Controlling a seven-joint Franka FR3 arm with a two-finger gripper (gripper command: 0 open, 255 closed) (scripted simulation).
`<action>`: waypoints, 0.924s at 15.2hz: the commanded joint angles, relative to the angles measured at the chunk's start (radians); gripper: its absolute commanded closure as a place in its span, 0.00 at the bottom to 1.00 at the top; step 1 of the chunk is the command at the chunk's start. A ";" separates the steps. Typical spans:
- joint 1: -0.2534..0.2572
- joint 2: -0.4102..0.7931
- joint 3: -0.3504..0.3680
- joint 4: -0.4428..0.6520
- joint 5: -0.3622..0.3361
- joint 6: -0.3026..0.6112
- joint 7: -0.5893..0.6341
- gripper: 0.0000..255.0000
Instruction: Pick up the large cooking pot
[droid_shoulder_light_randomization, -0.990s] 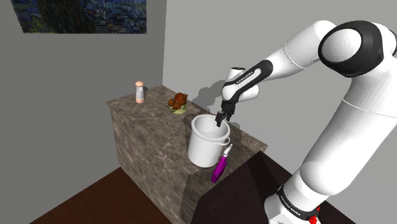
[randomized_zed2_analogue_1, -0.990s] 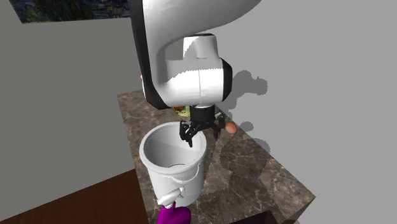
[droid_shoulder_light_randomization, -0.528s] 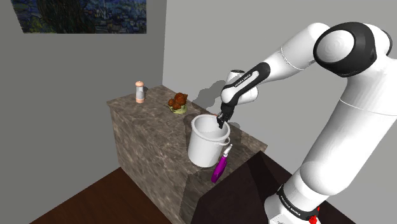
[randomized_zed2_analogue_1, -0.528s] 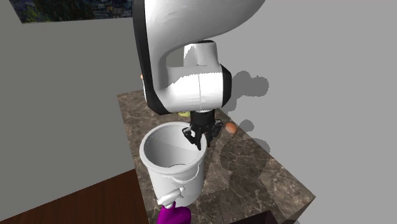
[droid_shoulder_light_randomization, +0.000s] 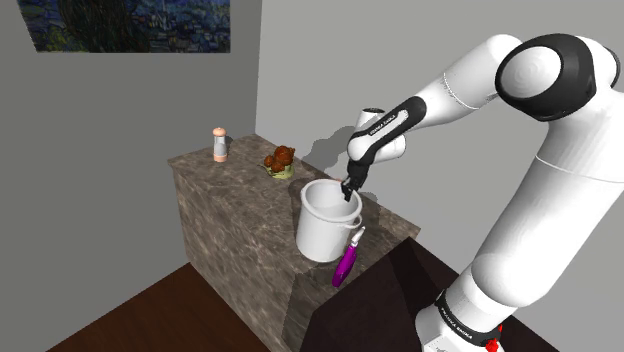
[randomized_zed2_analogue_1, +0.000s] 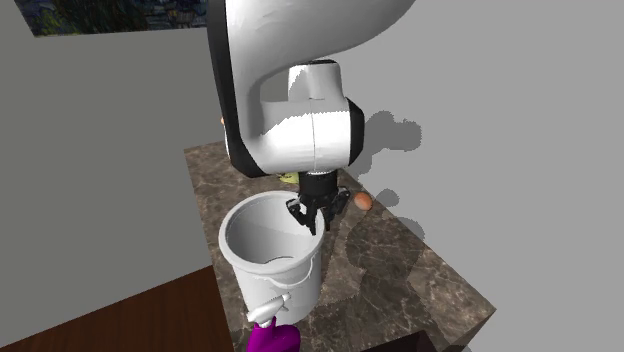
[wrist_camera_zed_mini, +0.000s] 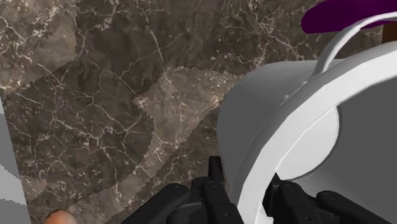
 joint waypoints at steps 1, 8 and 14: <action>0.000 -0.025 -0.002 0.004 -0.004 -0.025 0.002 1.00; 0.002 -0.104 -0.003 0.021 -0.015 -0.120 0.008 1.00; 0.003 -0.156 -0.003 0.040 -0.022 -0.191 0.010 1.00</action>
